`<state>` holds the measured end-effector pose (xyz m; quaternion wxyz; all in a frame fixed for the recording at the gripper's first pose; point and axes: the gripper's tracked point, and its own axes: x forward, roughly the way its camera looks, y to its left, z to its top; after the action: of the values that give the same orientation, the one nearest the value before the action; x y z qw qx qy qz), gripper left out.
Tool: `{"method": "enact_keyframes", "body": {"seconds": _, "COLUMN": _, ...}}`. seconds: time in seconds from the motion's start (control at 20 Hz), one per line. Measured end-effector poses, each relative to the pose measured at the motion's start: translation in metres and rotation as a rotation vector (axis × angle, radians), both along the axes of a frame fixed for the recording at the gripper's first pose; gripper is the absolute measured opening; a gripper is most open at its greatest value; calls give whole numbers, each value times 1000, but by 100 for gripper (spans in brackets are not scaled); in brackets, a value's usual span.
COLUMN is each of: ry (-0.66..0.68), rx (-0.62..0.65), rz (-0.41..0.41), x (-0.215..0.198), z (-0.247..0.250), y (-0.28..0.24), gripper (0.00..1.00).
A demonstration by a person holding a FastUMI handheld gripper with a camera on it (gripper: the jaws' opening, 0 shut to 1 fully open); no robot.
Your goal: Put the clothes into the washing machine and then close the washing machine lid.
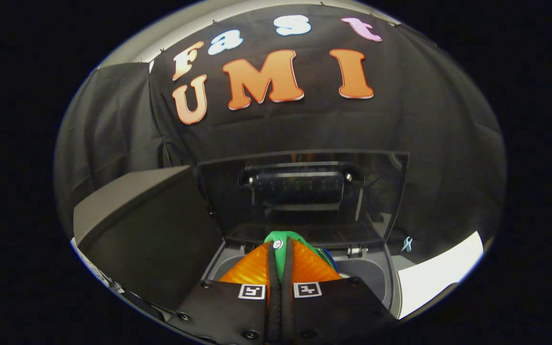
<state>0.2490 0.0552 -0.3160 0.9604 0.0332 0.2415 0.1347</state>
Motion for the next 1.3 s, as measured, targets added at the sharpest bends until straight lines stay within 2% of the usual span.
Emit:
{"method": "enact_keyframes", "body": {"seconds": 0.35, "ry": 232, "rx": -46, "rz": 4, "x": -17, "z": -103, "y": 7, "gripper": 8}}
{"method": "enact_keyframes", "body": {"seconds": 0.65, "ry": 379, "rx": -51, "rz": -71, "x": -15, "z": -160, "y": -11, "gripper": 8}}
{"method": "enact_keyframes", "body": {"seconds": 0.85, "ry": 536, "rx": -74, "rz": -137, "x": -20, "z": -197, "y": -26, "gripper": 9}}
{"method": "enact_keyframes", "body": {"seconds": 0.95, "ry": 563, "rx": -73, "rz": -158, "x": -21, "z": -203, "y": -25, "gripper": 18}}
{"method": "enact_keyframes", "body": {"seconds": 1.25, "ry": 560, "rx": -78, "rz": -164, "x": -21, "z": -205, "y": -27, "gripper": 88}}
{"method": "enact_keyframes", "body": {"seconds": 1.3, "ry": 561, "rx": -79, "rz": -167, "x": -22, "z": -207, "y": -28, "gripper": 90}}
